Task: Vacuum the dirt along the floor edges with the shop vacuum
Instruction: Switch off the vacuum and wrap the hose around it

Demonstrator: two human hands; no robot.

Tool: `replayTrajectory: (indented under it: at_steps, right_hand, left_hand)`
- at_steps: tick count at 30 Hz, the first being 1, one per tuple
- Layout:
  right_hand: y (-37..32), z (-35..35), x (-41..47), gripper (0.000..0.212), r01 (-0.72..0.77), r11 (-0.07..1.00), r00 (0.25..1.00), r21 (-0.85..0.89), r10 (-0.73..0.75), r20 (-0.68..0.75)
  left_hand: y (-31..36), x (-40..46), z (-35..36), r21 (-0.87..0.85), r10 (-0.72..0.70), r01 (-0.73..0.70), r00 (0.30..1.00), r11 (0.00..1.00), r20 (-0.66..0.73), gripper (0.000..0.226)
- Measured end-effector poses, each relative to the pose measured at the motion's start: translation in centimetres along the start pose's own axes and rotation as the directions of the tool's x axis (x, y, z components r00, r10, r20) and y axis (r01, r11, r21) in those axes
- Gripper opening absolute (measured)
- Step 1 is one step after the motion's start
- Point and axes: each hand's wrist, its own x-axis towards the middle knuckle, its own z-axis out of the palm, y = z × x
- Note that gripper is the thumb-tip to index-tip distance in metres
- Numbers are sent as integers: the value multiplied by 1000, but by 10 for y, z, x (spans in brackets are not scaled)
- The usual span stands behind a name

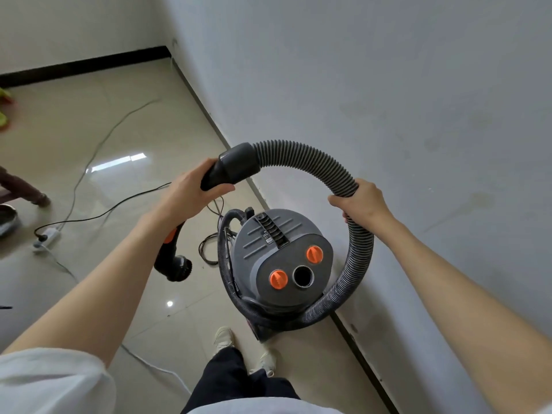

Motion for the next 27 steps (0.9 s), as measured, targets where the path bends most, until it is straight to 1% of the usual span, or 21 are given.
replayTrajectory:
  at_steps: [2,4,6,8,12,14,19,21,24,27]
  right_hand:
    - [4,8,5,26,-1,999,1000,-53,1,2]
    - [6,17,10,40,-7,995,1000,-95,8,9]
    - [6,27,18,49,2,994,999,-112,3,39]
    - [6,36,30,54,34,984,997,-174,-21,78]
    - [14,61,66,56,98,927,988,-362,-49,144]
    - [22,79,89,55,109,890,985,-442,-37,168]
    - [51,126,142,52,38,820,983,-571,72,168]
    - [60,144,161,53,28,778,981,-628,98,165]
    - [68,173,184,52,26,755,971,-655,137,197]
    - [69,202,198,58,36,784,954,-620,157,254]
  left_hand:
    - [-8,1,1,24,-24,23,999,999,31,45]
    - [-18,3,3,69,-60,56,996,996,60,45]
    - [-30,5,8,127,-96,86,993,988,73,46]
    - [-43,6,16,155,-118,103,989,982,85,48]
    - [-73,12,43,180,-179,157,977,971,115,50]
    - [-86,21,61,199,-211,183,969,963,131,52]
    - [-132,50,111,207,-273,233,942,950,196,53]
    - [-153,60,127,213,-297,255,934,943,196,53]
    - [-184,74,144,231,-322,276,927,933,193,52]
    - [-218,83,153,251,-347,297,919,921,186,52]
